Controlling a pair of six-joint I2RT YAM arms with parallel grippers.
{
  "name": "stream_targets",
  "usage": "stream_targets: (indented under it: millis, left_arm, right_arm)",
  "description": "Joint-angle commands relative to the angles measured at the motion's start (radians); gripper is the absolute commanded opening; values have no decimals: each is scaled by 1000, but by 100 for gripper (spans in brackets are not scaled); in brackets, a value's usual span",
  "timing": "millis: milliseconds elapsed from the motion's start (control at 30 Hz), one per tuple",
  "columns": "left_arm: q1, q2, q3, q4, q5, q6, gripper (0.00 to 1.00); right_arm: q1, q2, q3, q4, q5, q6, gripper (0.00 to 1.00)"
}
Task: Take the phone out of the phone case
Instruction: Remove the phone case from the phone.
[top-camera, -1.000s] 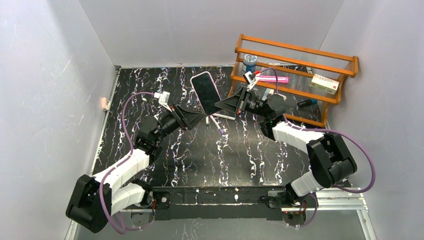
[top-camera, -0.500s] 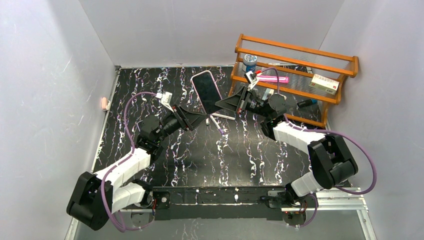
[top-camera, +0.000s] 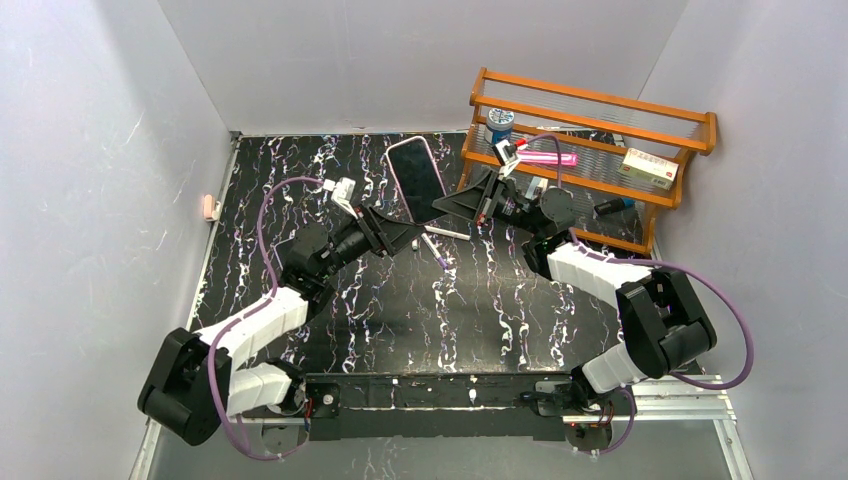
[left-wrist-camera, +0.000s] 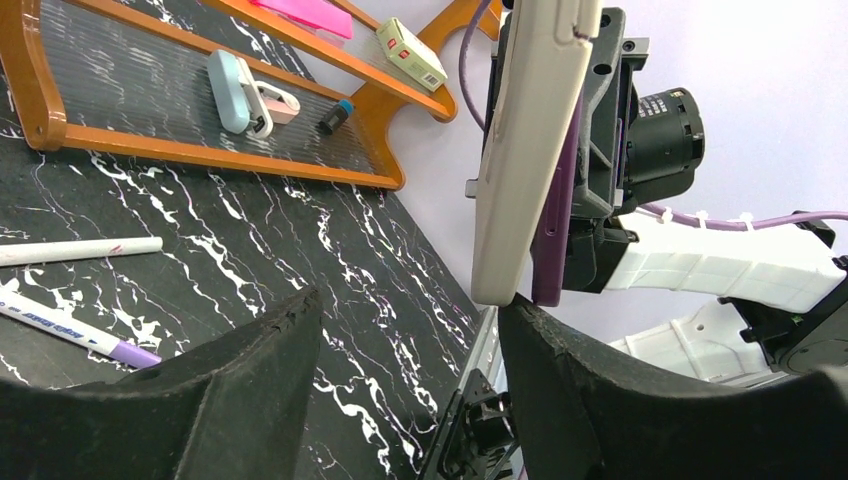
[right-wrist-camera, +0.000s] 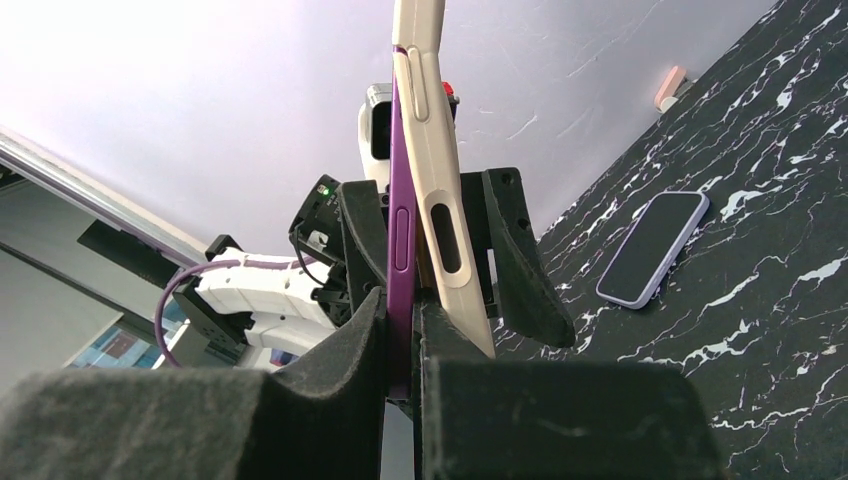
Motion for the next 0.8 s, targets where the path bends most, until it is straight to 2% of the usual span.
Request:
stream_targets:
  millis: [0,267,467,600,767]
  left_arm:
    - [-11,4,55,67,-69,-23,61]
    - [-11,26,58,156,-145,-96,52]
    - [-11,59,68,215,-135,-117,45]
    - [-11,68,72,229,-138,-113,33]
    - [-11,75,63,229,-146,-68,6]
  right_arm:
    - [8,-36,7,95,-31,6,1]
    - [8,-66,-47,57,-68,14,1]
    - [7,-87,-54,-1,-100,7,1]
    - [7,-89,-52,-32,-119,-4,1]
    - [8,-92,-58,-73,-142,-19,1]
